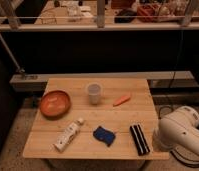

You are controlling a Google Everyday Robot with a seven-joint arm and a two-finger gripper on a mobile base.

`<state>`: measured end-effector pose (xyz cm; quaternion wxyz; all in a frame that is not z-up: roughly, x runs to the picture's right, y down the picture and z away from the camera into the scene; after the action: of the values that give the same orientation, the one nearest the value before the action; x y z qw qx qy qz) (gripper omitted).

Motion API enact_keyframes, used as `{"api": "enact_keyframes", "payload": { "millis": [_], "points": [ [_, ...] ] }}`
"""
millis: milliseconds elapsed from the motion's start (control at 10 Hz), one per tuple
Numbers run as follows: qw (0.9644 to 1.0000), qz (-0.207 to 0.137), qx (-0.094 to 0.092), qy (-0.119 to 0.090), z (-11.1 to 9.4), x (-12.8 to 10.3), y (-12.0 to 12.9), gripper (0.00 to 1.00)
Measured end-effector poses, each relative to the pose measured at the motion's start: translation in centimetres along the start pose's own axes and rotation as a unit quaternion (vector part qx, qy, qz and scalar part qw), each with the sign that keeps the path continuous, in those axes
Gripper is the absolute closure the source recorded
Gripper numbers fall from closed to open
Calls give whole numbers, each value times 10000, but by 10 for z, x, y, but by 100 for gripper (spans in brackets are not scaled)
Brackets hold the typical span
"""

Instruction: Push the eraser across the table

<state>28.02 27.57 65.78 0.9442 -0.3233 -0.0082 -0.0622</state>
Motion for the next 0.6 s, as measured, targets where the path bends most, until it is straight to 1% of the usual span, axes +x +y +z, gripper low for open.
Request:
{"api": "enact_keyframes", "payload": {
  "millis": [600],
  "points": [
    [10000,-59,-15,-8,7,-6,-4,92]
  ]
}}
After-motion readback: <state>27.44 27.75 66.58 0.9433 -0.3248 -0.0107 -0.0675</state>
